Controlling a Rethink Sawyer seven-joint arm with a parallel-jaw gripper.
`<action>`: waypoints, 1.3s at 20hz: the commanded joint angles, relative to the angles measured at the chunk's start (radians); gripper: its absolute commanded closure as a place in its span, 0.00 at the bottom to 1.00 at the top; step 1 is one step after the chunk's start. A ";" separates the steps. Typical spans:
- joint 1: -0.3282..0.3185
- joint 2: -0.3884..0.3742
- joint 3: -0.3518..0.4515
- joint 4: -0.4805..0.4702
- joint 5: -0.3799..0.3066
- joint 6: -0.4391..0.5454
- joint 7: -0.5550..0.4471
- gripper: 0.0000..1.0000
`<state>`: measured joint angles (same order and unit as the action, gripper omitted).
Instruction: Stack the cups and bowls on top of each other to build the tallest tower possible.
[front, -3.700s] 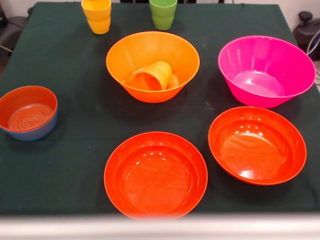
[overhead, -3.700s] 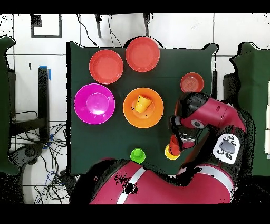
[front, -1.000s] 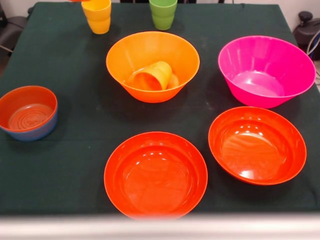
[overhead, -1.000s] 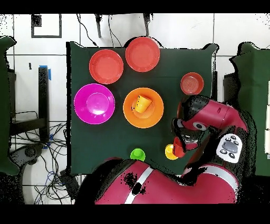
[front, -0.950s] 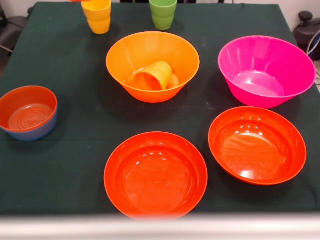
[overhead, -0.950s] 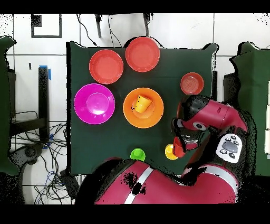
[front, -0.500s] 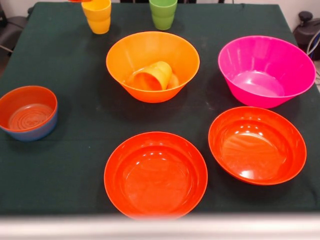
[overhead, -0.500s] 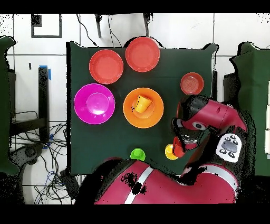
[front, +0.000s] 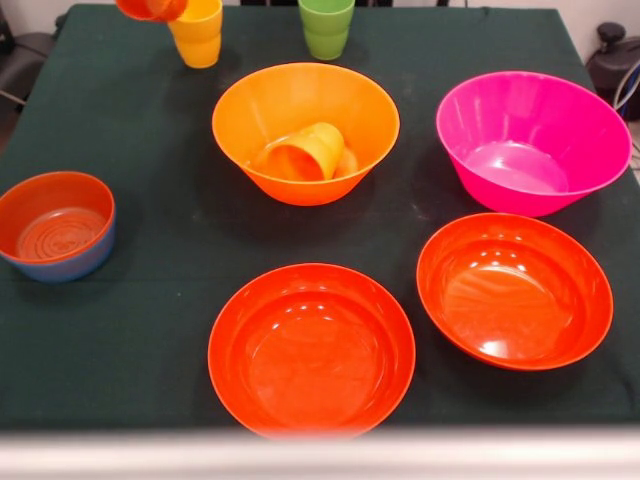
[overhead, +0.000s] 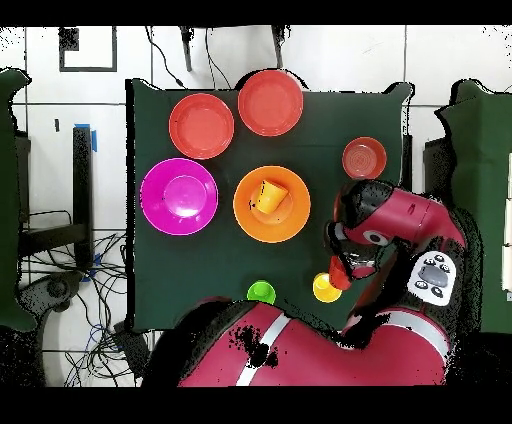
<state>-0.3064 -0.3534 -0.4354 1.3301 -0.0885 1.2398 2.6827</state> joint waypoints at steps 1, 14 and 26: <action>0.024 0.052 0.128 0.037 -0.033 -0.086 -0.041 1.00; 0.030 0.058 0.118 0.026 -0.039 -0.073 -0.039 1.00; 0.036 0.058 0.115 0.029 -0.039 -0.061 -0.034 1.00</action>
<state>-0.3015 -0.3513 -0.4345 1.3301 -0.0885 1.2193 2.6827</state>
